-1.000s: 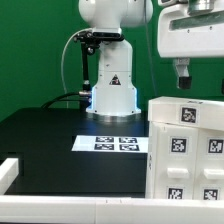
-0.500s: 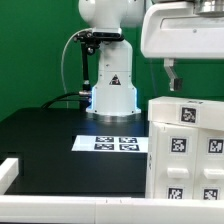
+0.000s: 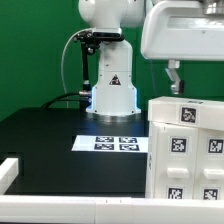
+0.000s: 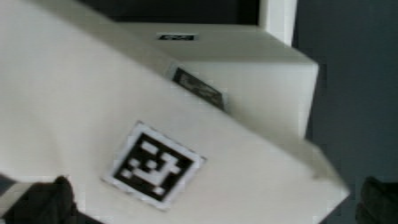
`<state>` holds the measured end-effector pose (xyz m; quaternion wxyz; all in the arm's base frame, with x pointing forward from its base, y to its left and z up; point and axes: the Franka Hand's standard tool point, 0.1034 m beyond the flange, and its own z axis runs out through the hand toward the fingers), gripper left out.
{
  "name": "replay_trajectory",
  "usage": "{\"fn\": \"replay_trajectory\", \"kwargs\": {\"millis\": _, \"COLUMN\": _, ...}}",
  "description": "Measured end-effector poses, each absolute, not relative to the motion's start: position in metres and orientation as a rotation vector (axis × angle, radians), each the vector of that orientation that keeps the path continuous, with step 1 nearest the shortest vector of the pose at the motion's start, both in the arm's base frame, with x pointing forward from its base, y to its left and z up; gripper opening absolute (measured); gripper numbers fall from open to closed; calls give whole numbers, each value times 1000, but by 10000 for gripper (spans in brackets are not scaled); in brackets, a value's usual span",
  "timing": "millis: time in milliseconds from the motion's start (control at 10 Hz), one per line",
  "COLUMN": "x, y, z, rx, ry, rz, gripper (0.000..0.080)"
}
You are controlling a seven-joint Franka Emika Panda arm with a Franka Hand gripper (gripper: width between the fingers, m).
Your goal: Assemble cabinet
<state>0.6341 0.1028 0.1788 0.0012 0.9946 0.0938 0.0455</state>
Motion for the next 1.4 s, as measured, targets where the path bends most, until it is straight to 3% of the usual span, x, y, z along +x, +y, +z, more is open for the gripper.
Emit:
{"fn": "replay_trajectory", "kwargs": {"millis": 200, "x": 634, "y": 101, "z": 186, "rx": 3092, "ry": 463, "rz": 195, "gripper": 797}}
{"fn": "replay_trajectory", "kwargs": {"millis": 800, "x": 641, "y": 91, "z": 177, "rx": 2669, "ry": 1359, "rz": 146, "gripper": 797}}
{"fn": "replay_trajectory", "kwargs": {"millis": 1400, "x": 629, "y": 80, "z": 165, "rx": 2784, "ry": 1204, "rz": -22, "gripper": 797}}
